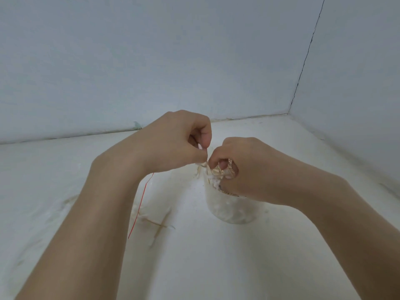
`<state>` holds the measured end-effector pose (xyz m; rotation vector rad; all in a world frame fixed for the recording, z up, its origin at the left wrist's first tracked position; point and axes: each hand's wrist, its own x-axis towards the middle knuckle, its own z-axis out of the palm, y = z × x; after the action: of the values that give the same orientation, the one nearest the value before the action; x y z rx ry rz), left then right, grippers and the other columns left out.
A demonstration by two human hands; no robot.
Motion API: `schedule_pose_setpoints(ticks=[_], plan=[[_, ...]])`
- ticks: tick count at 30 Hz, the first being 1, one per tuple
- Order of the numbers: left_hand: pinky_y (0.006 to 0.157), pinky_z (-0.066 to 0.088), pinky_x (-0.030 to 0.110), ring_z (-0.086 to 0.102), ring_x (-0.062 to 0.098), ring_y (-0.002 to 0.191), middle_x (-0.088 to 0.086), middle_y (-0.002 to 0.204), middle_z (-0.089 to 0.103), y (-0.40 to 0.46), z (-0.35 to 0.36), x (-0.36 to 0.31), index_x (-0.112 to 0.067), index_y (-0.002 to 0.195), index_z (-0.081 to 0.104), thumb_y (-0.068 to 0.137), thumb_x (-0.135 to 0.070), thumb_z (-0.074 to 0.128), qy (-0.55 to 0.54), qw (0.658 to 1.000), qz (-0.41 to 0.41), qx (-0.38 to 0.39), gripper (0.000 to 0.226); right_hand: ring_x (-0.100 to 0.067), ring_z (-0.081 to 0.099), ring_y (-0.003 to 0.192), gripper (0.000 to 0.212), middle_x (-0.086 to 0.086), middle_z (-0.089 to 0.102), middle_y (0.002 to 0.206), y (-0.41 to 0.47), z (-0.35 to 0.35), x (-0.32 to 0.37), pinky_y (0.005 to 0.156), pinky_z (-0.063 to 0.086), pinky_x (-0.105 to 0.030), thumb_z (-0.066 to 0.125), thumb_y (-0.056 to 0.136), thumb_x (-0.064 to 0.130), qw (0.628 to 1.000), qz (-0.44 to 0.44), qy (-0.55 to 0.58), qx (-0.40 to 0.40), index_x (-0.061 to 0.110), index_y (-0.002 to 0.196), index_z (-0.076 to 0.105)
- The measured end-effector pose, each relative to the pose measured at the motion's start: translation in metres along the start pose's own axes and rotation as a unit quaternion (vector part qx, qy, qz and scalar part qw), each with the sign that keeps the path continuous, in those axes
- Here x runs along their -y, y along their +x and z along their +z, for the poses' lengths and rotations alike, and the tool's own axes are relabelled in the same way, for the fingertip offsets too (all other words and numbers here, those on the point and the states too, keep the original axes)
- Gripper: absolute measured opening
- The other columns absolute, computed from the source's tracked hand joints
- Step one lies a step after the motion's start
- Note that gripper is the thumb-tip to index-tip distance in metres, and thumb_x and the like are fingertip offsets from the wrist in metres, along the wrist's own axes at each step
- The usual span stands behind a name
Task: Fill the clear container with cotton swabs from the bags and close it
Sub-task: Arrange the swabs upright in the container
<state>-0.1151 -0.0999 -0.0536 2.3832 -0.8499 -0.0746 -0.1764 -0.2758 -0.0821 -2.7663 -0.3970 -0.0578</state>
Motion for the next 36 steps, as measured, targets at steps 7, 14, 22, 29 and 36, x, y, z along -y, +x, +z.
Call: schedule_pose_setpoints(ticks=[7, 14, 22, 29, 36], plan=[[0.066, 0.048, 0.025, 0.063, 0.014, 0.072, -0.004, 0.081, 0.068, -0.001, -0.003, -0.006, -0.022, 0.082, 0.065, 0.083, -0.009, 0.070, -0.028, 0.998, 0.033, -0.035, 0.014, -0.008, 0.048, 0.071, 0.017, 0.009, 0.052, 0.079, 0.006, 0.006, 0.001, 0.059, 0.035, -0.021, 0.061, 0.091, 0.033, 0.997, -0.009, -0.044, -0.059, 0.025, 0.077, 0.057], [0.082, 0.056, 0.040, 0.066, 0.017, 0.078, -0.004, 0.085, 0.068, -0.004, -0.010, -0.010, -0.021, 0.087, 0.063, 0.089, -0.010, 0.068, -0.052, 0.984, 0.098, -0.139, 0.012, -0.008, 0.044, 0.058, 0.027, 0.007, 0.049, 0.059, 0.002, -0.010, -0.010, 0.059, 0.038, -0.016, 0.065, 0.089, 0.025, 0.990, 0.015, 0.036, -0.133, 0.021, 0.065, 0.053], [0.084, 0.055, 0.048, 0.067, 0.022, 0.083, 0.001, 0.087, 0.069, -0.009, -0.021, -0.015, -0.016, 0.092, 0.062, 0.086, -0.007, 0.064, -0.062, 0.965, 0.129, -0.218, 0.011, 0.001, 0.054, 0.045, 0.013, 0.007, 0.066, 0.058, -0.004, -0.028, -0.020, 0.050, 0.045, -0.011, 0.071, 0.088, 0.022, 0.980, 0.052, 0.156, -0.110, 0.025, 0.075, 0.070], [0.079, 0.057, 0.038, 0.066, 0.012, 0.075, -0.007, 0.081, 0.069, -0.007, -0.014, -0.009, -0.024, 0.082, 0.063, 0.082, -0.008, 0.069, -0.002, 0.993, 0.064, -0.102, 0.017, 0.000, 0.059, 0.047, 0.012, 0.005, 0.069, 0.061, -0.005, -0.037, -0.026, 0.052, 0.048, -0.011, 0.072, 0.088, 0.023, 0.976, 0.063, 0.174, -0.113, 0.026, 0.077, 0.073], [0.060, 0.048, 0.017, 0.064, 0.006, 0.070, -0.007, 0.075, 0.067, 0.008, 0.017, -0.004, -0.026, 0.077, 0.060, 0.082, -0.006, 0.069, 0.035, 0.999, 0.034, -0.004, 0.022, -0.002, 0.064, 0.050, 0.011, 0.007, 0.071, 0.061, -0.004, -0.031, -0.025, 0.056, 0.049, -0.016, 0.070, 0.089, 0.026, 0.982, 0.089, 0.150, -0.079, 0.027, 0.078, 0.071]])
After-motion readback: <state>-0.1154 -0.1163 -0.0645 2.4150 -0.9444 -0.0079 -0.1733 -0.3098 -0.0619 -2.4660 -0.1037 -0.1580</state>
